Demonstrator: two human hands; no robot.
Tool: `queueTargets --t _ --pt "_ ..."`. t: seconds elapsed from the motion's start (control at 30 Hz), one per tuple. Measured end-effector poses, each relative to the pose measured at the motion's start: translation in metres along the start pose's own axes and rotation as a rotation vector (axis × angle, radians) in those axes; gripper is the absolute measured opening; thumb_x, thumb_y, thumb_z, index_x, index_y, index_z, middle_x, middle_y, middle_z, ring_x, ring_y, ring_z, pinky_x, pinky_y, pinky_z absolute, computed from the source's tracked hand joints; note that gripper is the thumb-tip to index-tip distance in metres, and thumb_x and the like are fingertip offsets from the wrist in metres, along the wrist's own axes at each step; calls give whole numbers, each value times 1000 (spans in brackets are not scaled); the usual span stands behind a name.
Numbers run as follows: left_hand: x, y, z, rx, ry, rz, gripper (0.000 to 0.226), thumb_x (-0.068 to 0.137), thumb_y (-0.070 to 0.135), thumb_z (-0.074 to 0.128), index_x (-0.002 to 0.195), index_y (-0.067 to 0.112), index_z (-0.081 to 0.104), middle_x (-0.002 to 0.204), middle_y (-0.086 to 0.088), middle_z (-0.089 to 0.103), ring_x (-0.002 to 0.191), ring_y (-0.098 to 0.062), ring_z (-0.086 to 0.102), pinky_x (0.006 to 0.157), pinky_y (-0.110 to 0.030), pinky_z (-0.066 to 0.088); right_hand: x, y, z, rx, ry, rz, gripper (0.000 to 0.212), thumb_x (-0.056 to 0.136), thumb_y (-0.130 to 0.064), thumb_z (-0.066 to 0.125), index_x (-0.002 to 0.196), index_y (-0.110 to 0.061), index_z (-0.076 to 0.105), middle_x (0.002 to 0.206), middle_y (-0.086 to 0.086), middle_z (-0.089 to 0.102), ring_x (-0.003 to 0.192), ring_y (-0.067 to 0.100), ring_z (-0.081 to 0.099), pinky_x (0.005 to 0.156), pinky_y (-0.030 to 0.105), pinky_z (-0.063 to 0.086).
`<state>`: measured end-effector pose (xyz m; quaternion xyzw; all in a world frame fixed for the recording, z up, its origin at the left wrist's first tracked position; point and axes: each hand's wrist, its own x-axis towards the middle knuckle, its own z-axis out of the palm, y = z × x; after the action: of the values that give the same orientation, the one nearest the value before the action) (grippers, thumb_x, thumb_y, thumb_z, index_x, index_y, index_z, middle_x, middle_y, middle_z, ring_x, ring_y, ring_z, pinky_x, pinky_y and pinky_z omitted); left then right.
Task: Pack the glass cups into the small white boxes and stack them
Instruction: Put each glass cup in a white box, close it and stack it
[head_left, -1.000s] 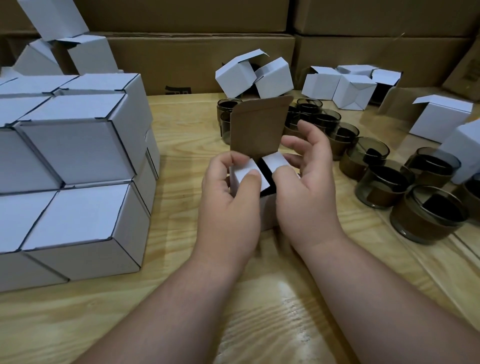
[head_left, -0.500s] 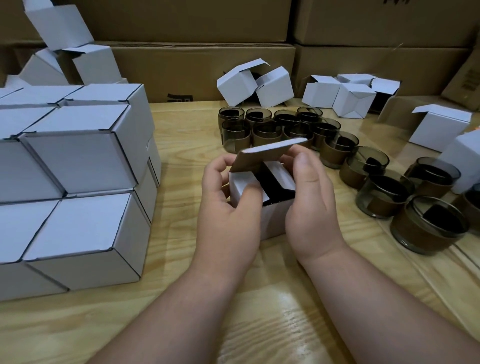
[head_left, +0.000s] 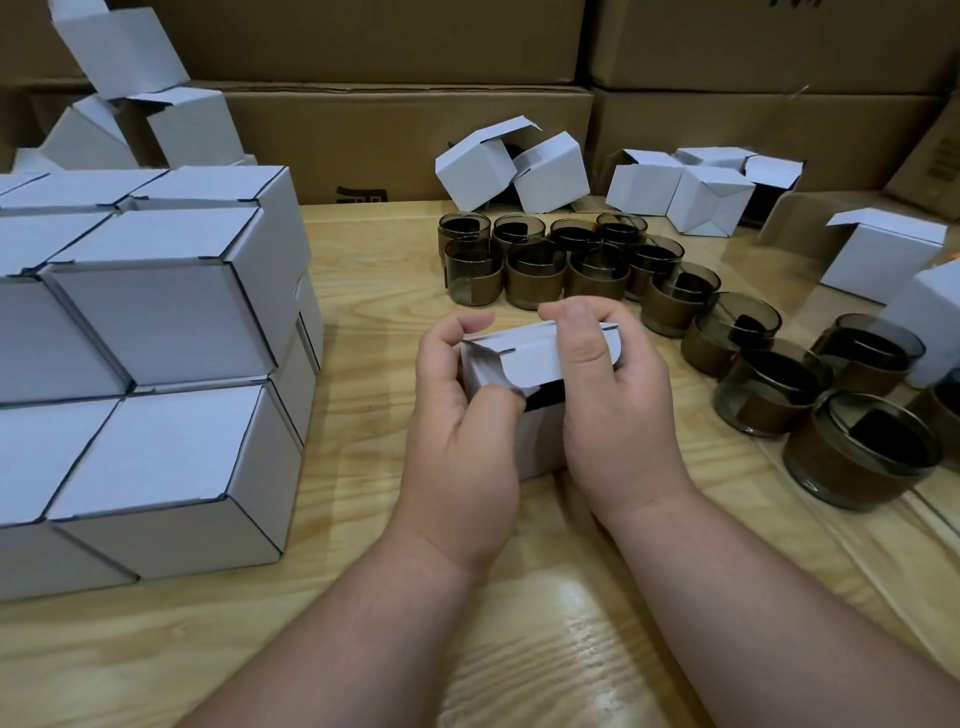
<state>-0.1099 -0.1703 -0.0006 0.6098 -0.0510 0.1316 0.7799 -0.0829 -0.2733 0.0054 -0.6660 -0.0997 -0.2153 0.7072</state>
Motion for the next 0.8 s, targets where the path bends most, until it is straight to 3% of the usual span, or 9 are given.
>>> queueTargets --t 0.23,0.37,0.57,0.8 --pt "-3 3 2 -40 -40 33 44 80 22 48 121 37 50 91 26 65 91 -4 64 79 -28 52 0 -2 1 -2 27 25 50 86 -61 53 99 -14 66 78 -22 65 70 -7 59 61 7 43" --pt "-4 4 2 -32 -49 58 46 75 44 58 120 40 50 91 29 65 91 -4 65 77 -24 54 0 -3 1 -24 23 21 49 86 -61 54 100 -15 66 79 -22 65 70 -7 60 60 7 43" --pt "-2 1 3 109 -4 76 41 74 57 60 113 55 48 102 30 64 99 -3 66 83 -28 53 0 -4 2 -33 26 48 50 84 -65 55 99 -19 67 83 -17 69 75 -2 63 65 14 49" --pt "-3 1 3 206 12 100 33 78 61 58 108 64 46 113 27 62 107 -9 66 94 -45 58 3 -3 3 -22 37 83 42 84 -60 60 99 -22 69 87 -15 71 79 2 66 68 19 52"
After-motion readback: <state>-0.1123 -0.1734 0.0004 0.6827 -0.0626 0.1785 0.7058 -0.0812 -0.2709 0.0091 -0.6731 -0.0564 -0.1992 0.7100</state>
